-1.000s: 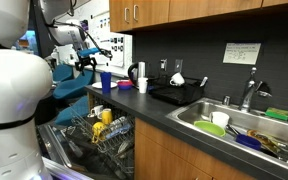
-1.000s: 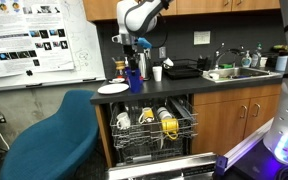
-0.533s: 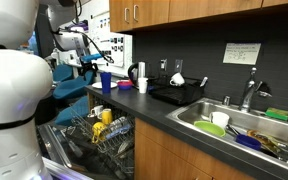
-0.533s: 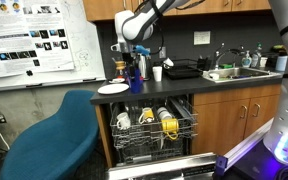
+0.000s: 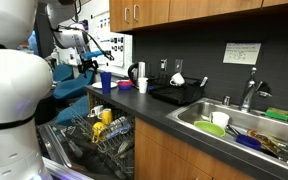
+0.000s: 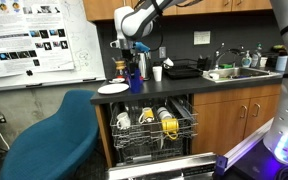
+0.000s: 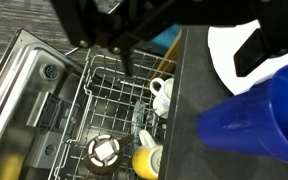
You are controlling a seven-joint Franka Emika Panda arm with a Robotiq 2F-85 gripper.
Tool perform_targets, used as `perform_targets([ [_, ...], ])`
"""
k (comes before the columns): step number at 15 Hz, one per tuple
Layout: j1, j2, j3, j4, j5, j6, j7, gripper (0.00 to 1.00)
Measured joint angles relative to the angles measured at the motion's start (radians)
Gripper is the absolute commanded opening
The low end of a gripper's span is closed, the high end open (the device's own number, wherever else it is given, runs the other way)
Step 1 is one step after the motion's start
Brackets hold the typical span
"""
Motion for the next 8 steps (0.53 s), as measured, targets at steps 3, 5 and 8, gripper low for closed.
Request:
perform_targets([
  [3, -0.001, -0.023, -0.005, 0.0, 0.0, 0.0, 0.0, 1.0],
  [5, -0.001, -0.036, -0.011, 0.0, -0.001, 0.0, -0.001, 1.0],
  [8, -0.002, -0.043, -0.024, 0.003, -0.002, -0.002, -0.002, 1.0],
])
